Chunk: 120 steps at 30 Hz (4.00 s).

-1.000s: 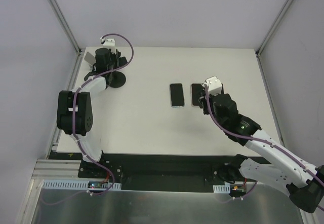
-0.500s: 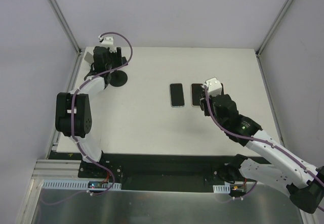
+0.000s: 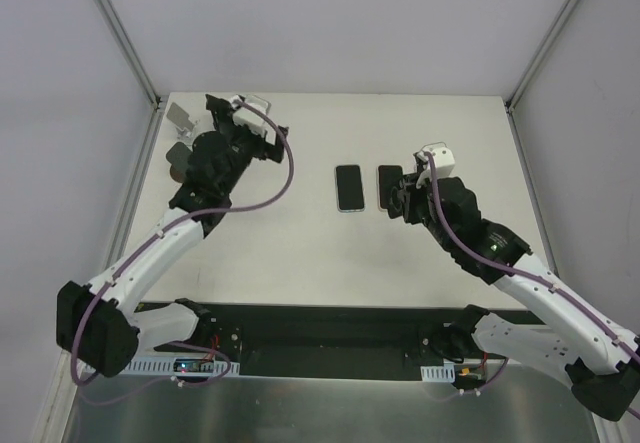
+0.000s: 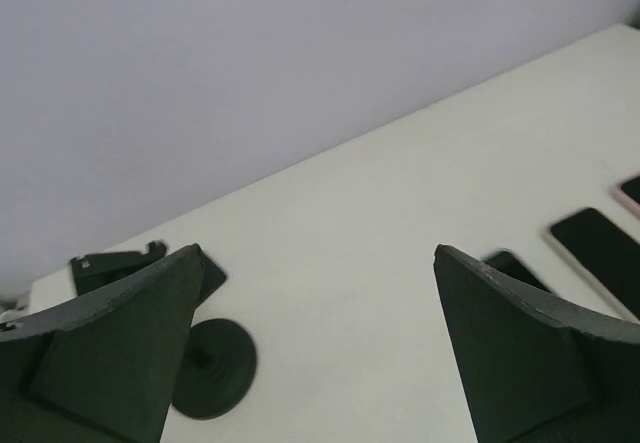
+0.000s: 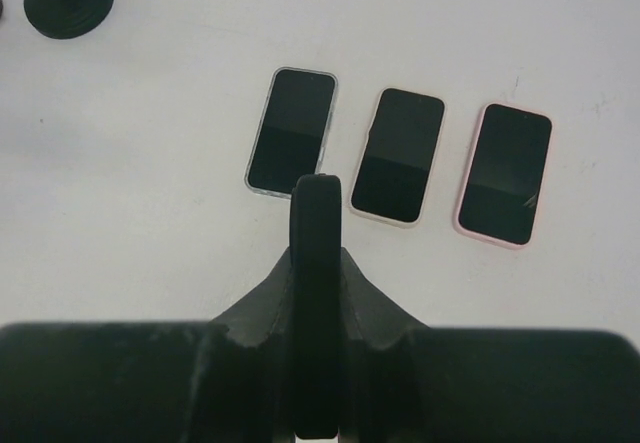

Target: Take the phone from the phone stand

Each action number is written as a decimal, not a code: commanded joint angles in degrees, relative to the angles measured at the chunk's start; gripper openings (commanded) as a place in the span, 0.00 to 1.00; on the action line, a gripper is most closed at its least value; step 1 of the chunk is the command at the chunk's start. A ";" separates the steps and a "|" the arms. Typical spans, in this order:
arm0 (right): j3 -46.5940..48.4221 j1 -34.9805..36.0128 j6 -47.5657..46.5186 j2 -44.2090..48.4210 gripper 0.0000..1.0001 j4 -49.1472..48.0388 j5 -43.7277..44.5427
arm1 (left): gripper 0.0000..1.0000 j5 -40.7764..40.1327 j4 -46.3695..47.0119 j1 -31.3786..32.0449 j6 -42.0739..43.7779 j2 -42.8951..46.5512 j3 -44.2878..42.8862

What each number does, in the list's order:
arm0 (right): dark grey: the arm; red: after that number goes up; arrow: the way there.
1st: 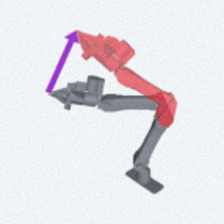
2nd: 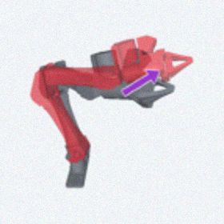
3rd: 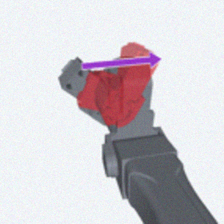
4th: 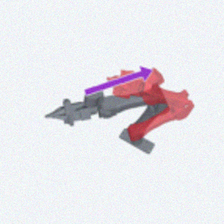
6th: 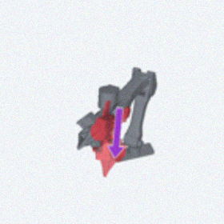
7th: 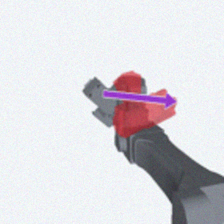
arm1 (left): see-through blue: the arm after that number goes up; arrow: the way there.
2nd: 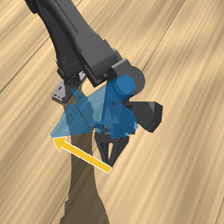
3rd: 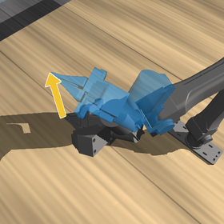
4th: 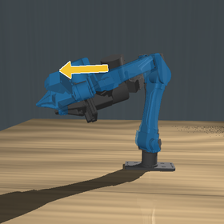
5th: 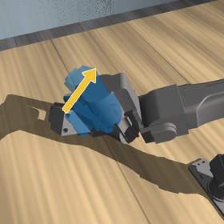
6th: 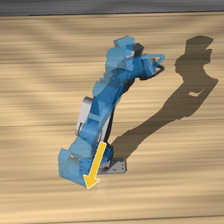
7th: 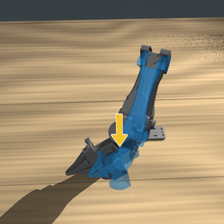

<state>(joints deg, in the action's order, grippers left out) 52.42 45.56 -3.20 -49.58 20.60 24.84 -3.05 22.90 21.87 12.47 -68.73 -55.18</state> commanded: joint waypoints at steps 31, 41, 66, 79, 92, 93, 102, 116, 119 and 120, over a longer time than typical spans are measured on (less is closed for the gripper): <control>-1.09 -0.47 56.37 3.88 0.01 4.72 -7.26 | 0.82 -17.42 6.37 52.40 23.73 -14.05 1.65; -3.73 -0.39 62.26 5.19 0.01 1.02 -6.39 | 0.66 -24.63 9.54 54.07 24.97 -17.05 2.00; -5.67 -0.65 56.25 10.91 0.96 -4.52 6.44 | 0.00 -30.18 1.04 51.88 8.76 -12.05 4.64; -4.70 -0.65 26.16 22.15 0.96 -3.10 15.94 | 0.00 2.49 -12.26 21.31 -28.18 -4.48 7.80; -4.62 -0.56 13.75 24.54 0.97 -0.48 11.99 | 0.00 28.36 -7.43 0.20 -53.33 -21.51 1.22; -4.35 -0.65 14.01 24.36 0.97 -0.04 11.90 | 0.00 28.80 -7.34 -0.07 -53.60 -22.75 0.34; -2.94 -0.56 12.25 23.92 0.98 3.92 11.63 | 0.00 32.67 -7.16 -0.69 -55.27 -35.15 -9.15; -1.54 -0.74 7.86 21.55 0.98 6.21 12.08 | 0.00 34.95 -7.69 -1.21 -55.88 -43.85 -14.25; -1.10 -0.74 6.90 21.11 0.98 6.38 11.81 | 0.02 34.52 -7.69 -1.21 -55.54 -44.82 -14.69; -1.10 -0.74 6.81 21.11 0.98 6.38 11.72 | 0.02 34.25 -7.86 -1.21 -55.36 -45.00 -14.78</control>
<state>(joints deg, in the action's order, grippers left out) 48.47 45.08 6.28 -27.88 27.42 36.62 29.71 12.14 20.93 -42.26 -113.30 -67.26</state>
